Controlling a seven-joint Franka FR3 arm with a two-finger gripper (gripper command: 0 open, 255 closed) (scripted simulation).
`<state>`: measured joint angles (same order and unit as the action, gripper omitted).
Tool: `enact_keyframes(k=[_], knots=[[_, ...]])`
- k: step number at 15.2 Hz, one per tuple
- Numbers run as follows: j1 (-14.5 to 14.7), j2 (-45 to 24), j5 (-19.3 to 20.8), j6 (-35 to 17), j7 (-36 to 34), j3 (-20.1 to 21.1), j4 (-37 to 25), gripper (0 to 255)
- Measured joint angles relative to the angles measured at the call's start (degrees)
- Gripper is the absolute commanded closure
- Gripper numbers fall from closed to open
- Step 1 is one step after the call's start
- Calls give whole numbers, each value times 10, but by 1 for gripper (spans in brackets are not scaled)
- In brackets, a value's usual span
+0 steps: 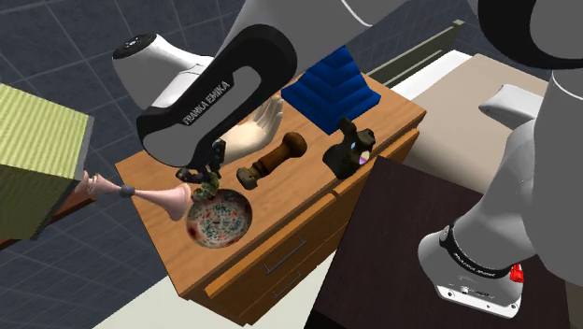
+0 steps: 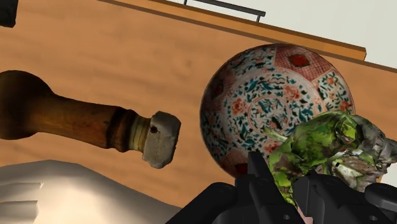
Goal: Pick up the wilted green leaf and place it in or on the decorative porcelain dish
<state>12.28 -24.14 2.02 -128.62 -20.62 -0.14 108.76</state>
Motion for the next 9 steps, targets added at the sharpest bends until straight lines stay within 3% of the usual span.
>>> enact_keyframes(k=[9], knots=[[0, -49, 1, -53, -2, -1, 4, 255]])
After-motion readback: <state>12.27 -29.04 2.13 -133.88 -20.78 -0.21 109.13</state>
